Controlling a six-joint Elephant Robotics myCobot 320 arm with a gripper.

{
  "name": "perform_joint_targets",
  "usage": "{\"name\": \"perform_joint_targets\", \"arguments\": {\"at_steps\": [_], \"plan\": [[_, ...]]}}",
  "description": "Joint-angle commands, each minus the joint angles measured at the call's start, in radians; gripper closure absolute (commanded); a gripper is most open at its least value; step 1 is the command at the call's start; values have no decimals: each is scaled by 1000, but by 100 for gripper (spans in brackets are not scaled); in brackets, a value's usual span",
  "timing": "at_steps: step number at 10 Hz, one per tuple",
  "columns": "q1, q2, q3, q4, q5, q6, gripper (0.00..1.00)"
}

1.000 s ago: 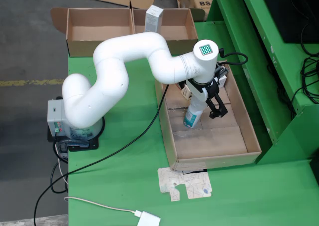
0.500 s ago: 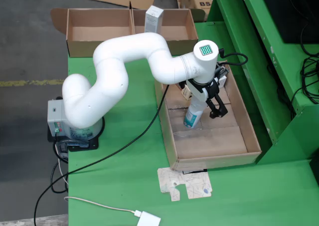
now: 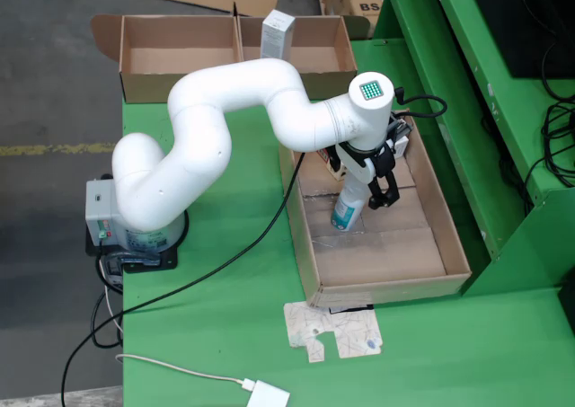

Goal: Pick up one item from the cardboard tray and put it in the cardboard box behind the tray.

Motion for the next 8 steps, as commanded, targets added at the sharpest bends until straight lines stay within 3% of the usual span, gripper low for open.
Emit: {"name": "perform_joint_targets", "arguments": {"at_steps": [1,3,8], "plan": [[-7,20,30,10,7,-7,80],[-7,20,30,10,7,-7,100],[-7,20,30,10,7,-7,100]]}}
